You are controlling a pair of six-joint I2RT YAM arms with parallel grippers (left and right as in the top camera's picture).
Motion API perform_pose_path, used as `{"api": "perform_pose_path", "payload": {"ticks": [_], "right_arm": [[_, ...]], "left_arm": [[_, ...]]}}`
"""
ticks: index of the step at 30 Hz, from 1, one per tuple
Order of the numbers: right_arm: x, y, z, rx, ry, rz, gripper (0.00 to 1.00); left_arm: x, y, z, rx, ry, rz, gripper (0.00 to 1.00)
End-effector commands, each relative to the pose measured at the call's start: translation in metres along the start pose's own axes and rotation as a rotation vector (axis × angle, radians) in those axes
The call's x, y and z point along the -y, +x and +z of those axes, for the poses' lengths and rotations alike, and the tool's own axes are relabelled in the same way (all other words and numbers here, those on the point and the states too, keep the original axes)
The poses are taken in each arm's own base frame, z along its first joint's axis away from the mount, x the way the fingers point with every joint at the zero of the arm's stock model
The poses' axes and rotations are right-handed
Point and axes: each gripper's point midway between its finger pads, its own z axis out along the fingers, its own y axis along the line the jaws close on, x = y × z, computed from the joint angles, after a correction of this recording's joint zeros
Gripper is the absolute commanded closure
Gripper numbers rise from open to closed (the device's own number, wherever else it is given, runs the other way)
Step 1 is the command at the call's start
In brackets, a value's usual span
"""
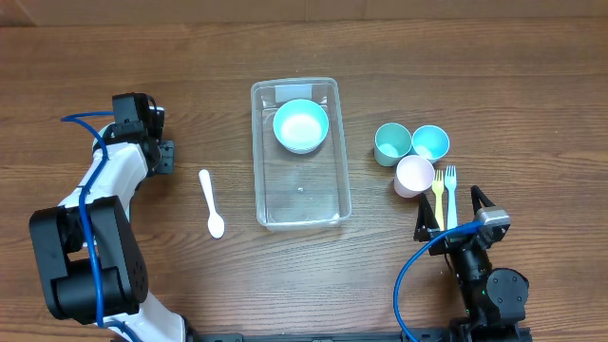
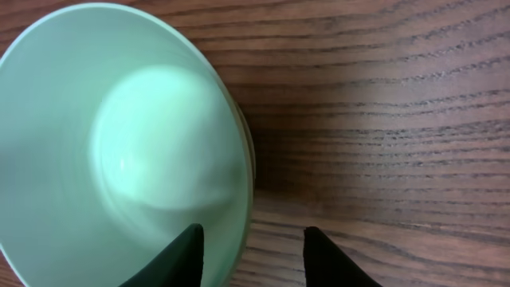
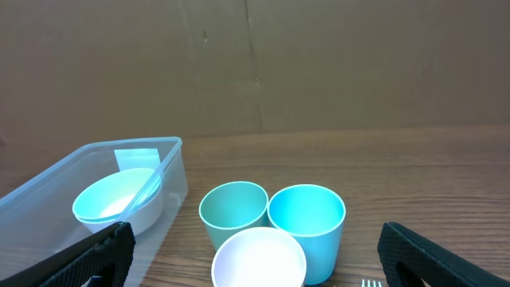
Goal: Pack container
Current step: 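Move the left gripper to the second light-blue bowl and grasp it, then stack the second light-blue bowl onto the bowls in the container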
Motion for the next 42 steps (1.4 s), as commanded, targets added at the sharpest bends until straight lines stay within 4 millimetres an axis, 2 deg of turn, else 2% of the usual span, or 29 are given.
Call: {"api": "perform_pose_path", "payload": {"ticks": [1,8,11,15,18,23,27,30,32,34,37,40,42], "right_arm": [[0.002,0.001,0.000,0.006,0.011,-0.003,0.00],[0.002,0.001,0.000,0.006,0.011,-0.003,0.00],[0.002,0.001,0.000,0.006,0.011,-0.003,0.00],[0.002,0.001,0.000,0.006,0.011,-0.003,0.00],[0.002,0.001,0.000,0.006,0.011,-0.003,0.00],[0.002,0.001,0.000,0.006,0.011,-0.003,0.00],[0.002,0.001,0.000,0.006,0.011,-0.003,0.00],[0.002,0.001,0.000,0.006,0.011,-0.003,0.00],[0.002,0.001,0.000,0.006,0.011,-0.003,0.00],[0.002,0.001,0.000,0.006,0.011,-0.003,0.00],[0.002,0.001,0.000,0.006,0.011,-0.003,0.00],[0.002,0.001,0.000,0.006,0.011,-0.003,0.00],[0.002,0.001,0.000,0.006,0.011,-0.003,0.00]], "left_arm": [[-0.001,0.004,0.005,-0.011,-0.006,0.005,0.69],[-0.002,0.003,0.005,-0.008,-0.006,0.019,0.80],[-0.002,0.002,0.005,-0.004,-0.007,0.019,0.89],[-0.002,-0.001,0.005,0.007,-0.010,0.016,0.95],[-0.004,-0.009,0.002,0.027,-0.013,0.013,0.96],[-0.012,-0.033,-0.017,0.092,-0.027,0.001,0.96],[-0.015,-0.063,-0.050,0.171,-0.034,0.006,0.96],[-0.010,-0.087,-0.086,0.242,-0.030,0.023,0.96],[-0.001,-0.103,-0.117,0.305,-0.016,0.040,0.96],[0.017,-0.117,-0.148,0.366,0.006,0.068,0.96],[0.056,-0.131,-0.193,0.450,0.059,0.137,0.96],[0.105,-0.138,-0.231,0.519,0.148,0.152,0.96],[0.139,-0.137,-0.248,0.548,0.225,0.186,0.96]]}}
